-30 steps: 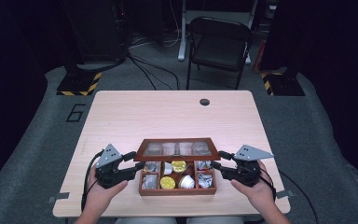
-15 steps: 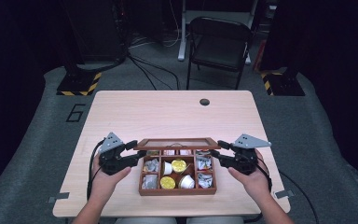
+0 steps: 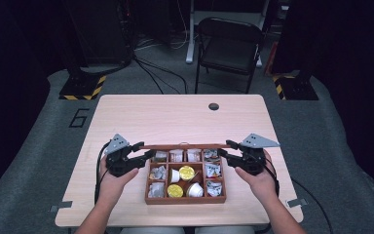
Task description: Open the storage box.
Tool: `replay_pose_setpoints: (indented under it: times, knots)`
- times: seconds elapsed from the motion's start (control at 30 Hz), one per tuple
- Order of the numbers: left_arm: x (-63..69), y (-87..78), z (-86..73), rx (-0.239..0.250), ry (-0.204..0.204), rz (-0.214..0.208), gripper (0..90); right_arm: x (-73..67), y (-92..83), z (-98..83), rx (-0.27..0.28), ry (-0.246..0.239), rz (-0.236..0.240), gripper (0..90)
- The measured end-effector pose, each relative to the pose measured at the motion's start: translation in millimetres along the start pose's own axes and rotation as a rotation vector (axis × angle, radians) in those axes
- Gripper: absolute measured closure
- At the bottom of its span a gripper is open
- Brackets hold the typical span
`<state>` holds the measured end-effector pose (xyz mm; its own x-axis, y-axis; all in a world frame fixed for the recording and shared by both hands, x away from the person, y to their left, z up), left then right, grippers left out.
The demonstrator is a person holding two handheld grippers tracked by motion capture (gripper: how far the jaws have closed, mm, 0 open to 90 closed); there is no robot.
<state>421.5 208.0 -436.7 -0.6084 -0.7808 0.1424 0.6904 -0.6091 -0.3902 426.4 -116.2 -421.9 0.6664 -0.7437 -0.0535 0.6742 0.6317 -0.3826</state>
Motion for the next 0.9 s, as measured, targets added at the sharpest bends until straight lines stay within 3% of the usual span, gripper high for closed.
replay_pose_setpoints:
  times: [0.5,0.9]
  knots:
    - [-8.9,16.1,0.7,0.007,0.007,0.030,45.2,9.1,10.1,0.3,0.000,0.013,-0.031,49.3]
    - [-13.8,26.9,0.0,0.016,-0.020,0.052,43.8,20.3,28.7,-7.2,-0.006,0.043,-0.034,49.4]
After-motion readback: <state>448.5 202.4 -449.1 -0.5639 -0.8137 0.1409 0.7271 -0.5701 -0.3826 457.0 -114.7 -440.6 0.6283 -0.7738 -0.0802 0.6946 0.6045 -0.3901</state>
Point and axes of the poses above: each handheld gripper's, and its own axes: y roughly forward along the jaws, z roughly out of its top, x roughly to its right, the point moved 6 cm from there along y, roughly forward along the jaws, and after that the axes turned 1 degree about x, right-handed, at the moved point
